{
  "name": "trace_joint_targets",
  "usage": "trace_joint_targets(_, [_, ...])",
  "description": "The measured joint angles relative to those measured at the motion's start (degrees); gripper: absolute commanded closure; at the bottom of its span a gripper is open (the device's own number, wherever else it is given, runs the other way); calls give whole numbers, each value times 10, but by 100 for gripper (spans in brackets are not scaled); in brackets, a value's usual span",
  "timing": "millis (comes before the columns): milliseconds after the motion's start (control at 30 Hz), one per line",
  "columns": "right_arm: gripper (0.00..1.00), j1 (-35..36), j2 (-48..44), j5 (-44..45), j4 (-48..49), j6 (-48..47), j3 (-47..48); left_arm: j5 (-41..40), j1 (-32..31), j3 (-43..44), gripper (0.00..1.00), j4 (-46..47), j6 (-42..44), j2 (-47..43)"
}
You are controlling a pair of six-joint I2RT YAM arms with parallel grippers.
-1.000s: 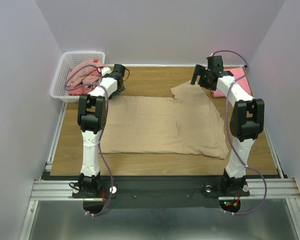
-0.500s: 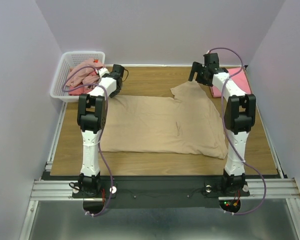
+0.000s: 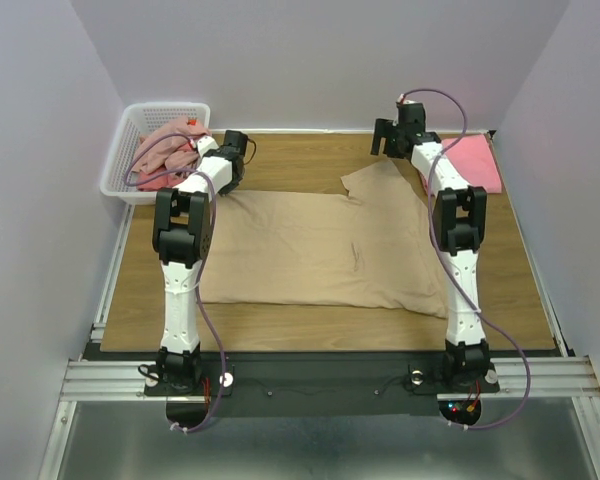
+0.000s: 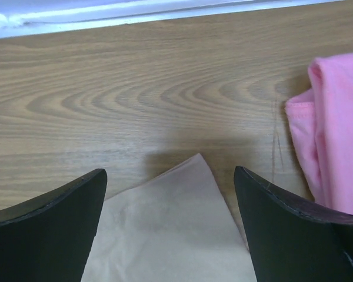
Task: Fold and stack the t-shirts
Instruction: Fold the tshirt
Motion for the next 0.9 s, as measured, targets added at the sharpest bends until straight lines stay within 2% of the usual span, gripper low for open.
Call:
trace_joint_targets(200, [19, 15, 49, 30, 7, -50, 22, 0, 0, -9, 100, 9, 4, -4])
trace_joint_targets(300, [31, 31, 58, 63, 10, -80, 22, 0, 0, -10, 100, 11, 5, -5])
trace_joint_targets(367, [43, 43, 58, 84, 14, -98, 22, 2, 0, -14, 100, 13, 5, -8])
trace_joint_targets(400, [43, 45, 58, 88, 15, -101, 22, 3, 0, -16, 100, 14, 5, -8])
trace_joint_targets(433, [50, 49, 58, 92, 15, -104, 22, 4, 0, -18, 100, 16, 5, -10])
trace_joint_targets(600, [66, 59, 59, 95, 17, -103, 22, 6, 0, -24, 100, 23, 9, -13])
trace_joint_targets(767, [100, 59, 59, 98, 17, -100, 22, 8, 0, -28, 100, 25, 9, -16])
trace_joint_targets(900, [100, 57, 59, 101, 19, -101, 22, 12, 0, -41, 100, 31, 10, -24])
